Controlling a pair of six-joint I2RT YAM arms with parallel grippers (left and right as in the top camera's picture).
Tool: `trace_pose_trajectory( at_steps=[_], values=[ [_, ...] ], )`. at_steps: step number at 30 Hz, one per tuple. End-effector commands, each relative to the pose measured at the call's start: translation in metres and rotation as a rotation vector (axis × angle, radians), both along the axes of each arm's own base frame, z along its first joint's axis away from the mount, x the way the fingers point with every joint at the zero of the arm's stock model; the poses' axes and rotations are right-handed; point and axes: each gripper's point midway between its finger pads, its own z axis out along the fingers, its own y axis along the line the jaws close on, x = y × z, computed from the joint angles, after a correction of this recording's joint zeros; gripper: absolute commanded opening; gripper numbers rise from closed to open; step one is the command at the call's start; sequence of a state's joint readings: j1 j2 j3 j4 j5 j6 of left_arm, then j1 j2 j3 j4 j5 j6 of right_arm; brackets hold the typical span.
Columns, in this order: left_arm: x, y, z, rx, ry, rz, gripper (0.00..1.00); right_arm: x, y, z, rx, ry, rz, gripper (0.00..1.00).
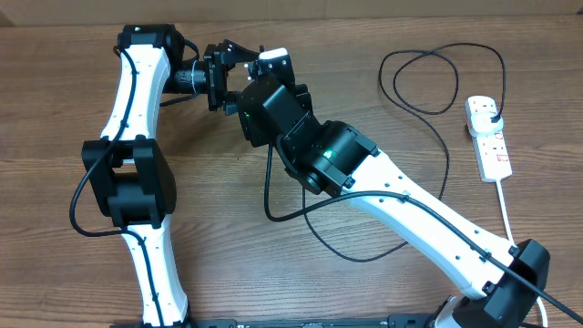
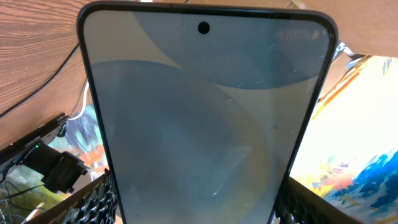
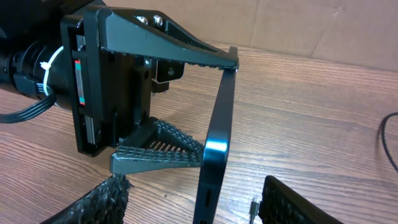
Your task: Plug charger to phone and switch on socket
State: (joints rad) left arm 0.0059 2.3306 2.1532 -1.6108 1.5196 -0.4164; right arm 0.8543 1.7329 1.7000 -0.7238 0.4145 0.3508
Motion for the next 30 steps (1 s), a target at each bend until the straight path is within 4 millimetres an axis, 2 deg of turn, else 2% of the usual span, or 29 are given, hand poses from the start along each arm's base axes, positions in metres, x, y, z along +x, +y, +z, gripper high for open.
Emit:
trace_pose_trajectory(
  at_steps=[1,10,15,19,26,30],
  values=[
    [0.003,-0.003,0.017,-0.06,-0.042,0.005,0.56,0.002,0.003,0.016,0.052,-0.018,-0.012,0.67],
    [0.003,-0.003,0.017,-0.06,-0.049,0.005,0.56,0.006,-0.001,0.015,0.064,-0.008,-0.022,0.6],
    [0.003,-0.003,0.017,-0.06,-0.049,0.005,0.56,0.006,0.0,0.015,-0.013,-0.038,0.042,0.57],
    [0.003,-0.003,0.017,-0.06,-0.048,0.005,0.56,0.008,0.001,0.016,-0.01,-0.047,0.046,0.54],
    [0.003,-0.003,0.017,-0.06,-0.049,0.005,0.56,0.015,0.008,0.007,0.006,-0.041,0.032,0.55],
    [0.003,-0.003,0.017,-0.06,-0.048,0.005,0.56,0.016,0.009,0.008,0.012,-0.046,0.031,0.55]
  ],
)
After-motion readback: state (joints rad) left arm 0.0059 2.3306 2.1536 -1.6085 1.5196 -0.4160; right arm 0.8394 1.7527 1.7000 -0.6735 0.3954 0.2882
